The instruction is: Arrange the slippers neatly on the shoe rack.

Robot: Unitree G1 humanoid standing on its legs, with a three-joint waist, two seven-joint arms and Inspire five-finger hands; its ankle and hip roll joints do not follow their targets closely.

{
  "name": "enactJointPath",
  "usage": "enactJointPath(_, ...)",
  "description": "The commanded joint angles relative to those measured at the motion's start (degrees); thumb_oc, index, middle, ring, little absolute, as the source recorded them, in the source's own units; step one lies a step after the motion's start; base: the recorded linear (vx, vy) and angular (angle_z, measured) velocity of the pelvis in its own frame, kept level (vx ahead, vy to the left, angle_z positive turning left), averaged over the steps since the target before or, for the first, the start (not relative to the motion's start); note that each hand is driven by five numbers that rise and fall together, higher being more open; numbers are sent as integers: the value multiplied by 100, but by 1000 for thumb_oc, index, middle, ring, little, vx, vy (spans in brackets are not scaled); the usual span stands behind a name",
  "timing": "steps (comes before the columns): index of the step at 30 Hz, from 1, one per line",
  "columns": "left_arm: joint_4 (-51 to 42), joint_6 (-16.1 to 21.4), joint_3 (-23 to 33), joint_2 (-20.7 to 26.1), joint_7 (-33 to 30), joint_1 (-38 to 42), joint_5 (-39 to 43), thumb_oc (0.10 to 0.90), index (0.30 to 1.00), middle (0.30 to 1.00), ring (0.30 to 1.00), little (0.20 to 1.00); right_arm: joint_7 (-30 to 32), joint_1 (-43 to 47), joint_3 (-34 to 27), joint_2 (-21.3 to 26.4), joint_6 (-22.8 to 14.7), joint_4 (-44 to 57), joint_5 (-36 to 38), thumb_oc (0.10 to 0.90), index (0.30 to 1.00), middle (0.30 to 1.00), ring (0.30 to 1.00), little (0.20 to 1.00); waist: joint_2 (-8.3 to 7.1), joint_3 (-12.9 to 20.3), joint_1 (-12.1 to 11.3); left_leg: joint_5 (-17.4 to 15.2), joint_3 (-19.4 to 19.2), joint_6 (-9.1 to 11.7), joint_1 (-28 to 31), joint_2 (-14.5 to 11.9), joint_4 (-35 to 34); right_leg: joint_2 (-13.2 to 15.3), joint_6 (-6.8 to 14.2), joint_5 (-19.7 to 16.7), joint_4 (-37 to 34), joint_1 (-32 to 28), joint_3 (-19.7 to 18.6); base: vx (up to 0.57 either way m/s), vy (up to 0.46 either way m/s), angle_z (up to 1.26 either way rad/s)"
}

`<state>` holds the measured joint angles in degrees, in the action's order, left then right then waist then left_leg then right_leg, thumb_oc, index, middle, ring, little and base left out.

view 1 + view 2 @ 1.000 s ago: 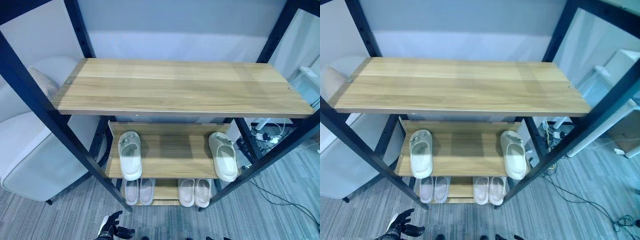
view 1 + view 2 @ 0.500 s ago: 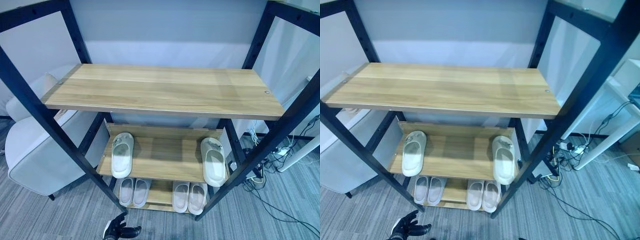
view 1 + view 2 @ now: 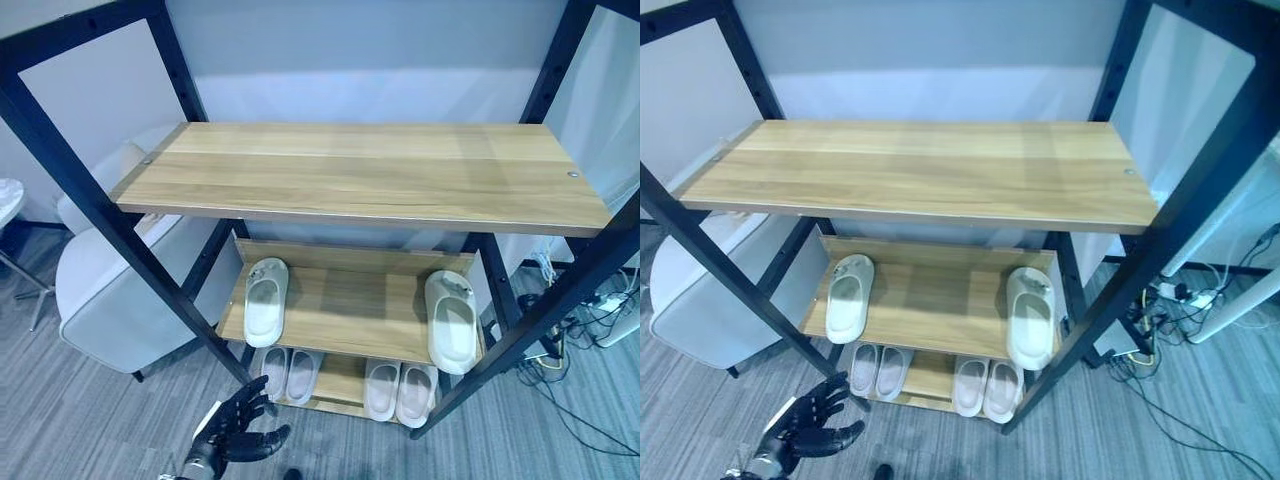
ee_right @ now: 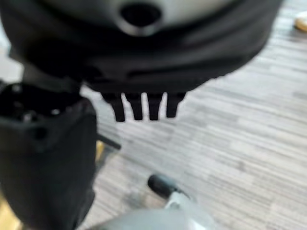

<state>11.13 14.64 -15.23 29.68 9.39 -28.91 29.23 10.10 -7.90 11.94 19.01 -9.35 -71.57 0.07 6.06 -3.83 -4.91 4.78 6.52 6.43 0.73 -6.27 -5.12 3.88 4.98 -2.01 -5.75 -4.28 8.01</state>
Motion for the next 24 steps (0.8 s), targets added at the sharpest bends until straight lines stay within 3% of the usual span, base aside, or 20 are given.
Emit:
enactJointPath(1, -947, 251, 174, 315, 386, 108, 507, 800, 900, 900, 900, 900, 181, 269, 171, 178, -85, -34, -261, 800, 900, 900, 900, 900, -287, 13, 6, 15, -62, -161, -333, 365, 12, 4, 175, 466, 75, 100, -47, -7, 12, 9)
enactJointPath(8, -1679, -79, -96, 496, 829, 69, 1449, 800, 900, 900, 900, 900, 206, 344, 315, 180, -37, -28, -477, 800, 900, 900, 900, 900, -219, 38, 63, 41, -93, -142, -336, 340, 12, -16, 175, 498, 75, 71, -59, 0, 0, 2)
enactJointPath(13, -2040, 46, -487, 639, 743, 688, 1161, 800, 900, 900, 900, 900, 225, 347, 420, 142, -37, 9, -592, 800, 900, 900, 900, 900, -219, 64, 165, 13, -84, -119, -301, 314, 12, -54, 152, 556, 75, 24, -93, 17, -20, 1)
enactJointPath(21, -2357, 315, -933, 78, 112, 1740, 708, 800, 900, 900, 900, 900, 284, 320, 452, 26, 37, 51, -450, 800, 900, 900, 900, 900, -301, 73, 316, -44, -122, -117, -198, 303, 12, -77, 135, 574, 75, -44, -130, 22, -30, -1)
enactJointPath(24, -2305, 490, -1033, 30, -201, 2078, 150, 800, 900, 900, 900, 900, 303, 326, 420, 4, 32, 77, -332, 800, 900, 900, 900, 900, -321, 85, 367, -77, -176, -124, -186, 304, 12, -66, 160, 549, 75, -8, -164, 21, -21, -5)
